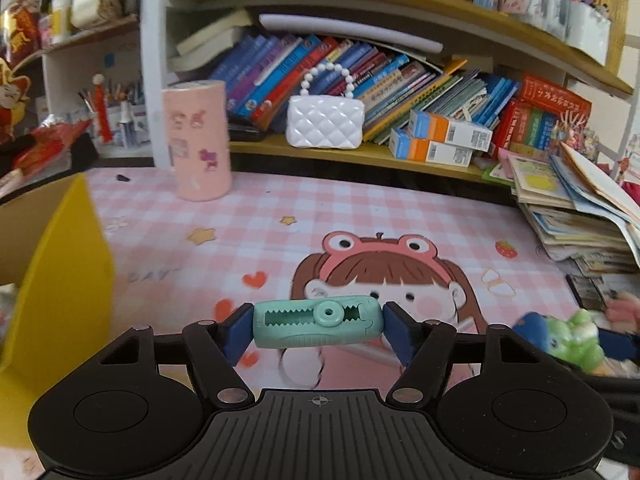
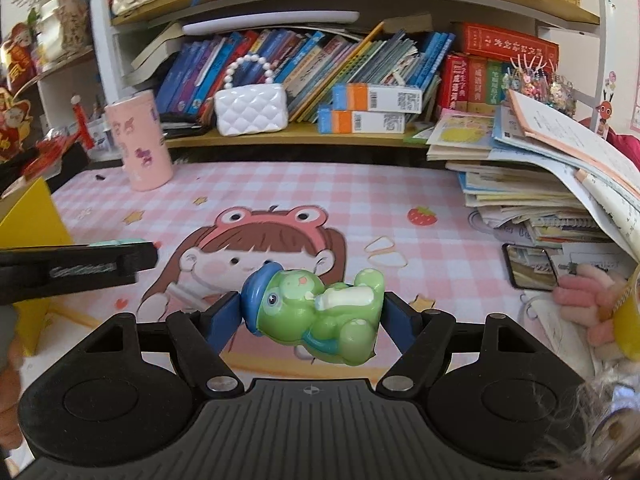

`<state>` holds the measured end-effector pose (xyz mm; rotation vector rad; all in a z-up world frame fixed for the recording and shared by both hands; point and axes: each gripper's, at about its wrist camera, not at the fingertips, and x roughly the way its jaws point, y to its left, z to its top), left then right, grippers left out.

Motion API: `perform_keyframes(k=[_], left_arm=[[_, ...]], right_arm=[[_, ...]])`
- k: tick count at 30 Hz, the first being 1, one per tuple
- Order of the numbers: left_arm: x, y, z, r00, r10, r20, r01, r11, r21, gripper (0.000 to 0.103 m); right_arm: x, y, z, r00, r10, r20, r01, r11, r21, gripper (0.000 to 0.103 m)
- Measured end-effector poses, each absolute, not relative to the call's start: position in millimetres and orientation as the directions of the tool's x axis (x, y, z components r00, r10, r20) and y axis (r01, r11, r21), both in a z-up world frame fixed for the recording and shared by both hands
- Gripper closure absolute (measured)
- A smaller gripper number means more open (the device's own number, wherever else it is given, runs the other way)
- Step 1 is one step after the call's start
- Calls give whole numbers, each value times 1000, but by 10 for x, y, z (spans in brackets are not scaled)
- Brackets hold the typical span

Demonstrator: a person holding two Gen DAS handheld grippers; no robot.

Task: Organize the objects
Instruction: 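Carry the clip in the left gripper and toy in the right gripper over the yellow box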

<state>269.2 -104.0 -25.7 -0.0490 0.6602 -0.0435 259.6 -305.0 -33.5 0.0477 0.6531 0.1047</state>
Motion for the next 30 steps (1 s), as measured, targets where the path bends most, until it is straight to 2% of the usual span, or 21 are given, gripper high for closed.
perform_keyframes(k=[17, 30], left_arm=[[1525, -536, -256, 779, -22, -626, -38, 996, -83, 34], [978, 117, -221, 784, 54, -618, -131, 988, -79, 34]], right_arm=[[1861, -2320, -423, 701, 233, -674, -236, 968, 89, 30], [1429, -1694, -338, 693, 273, -667, -316, 947, 60, 30]])
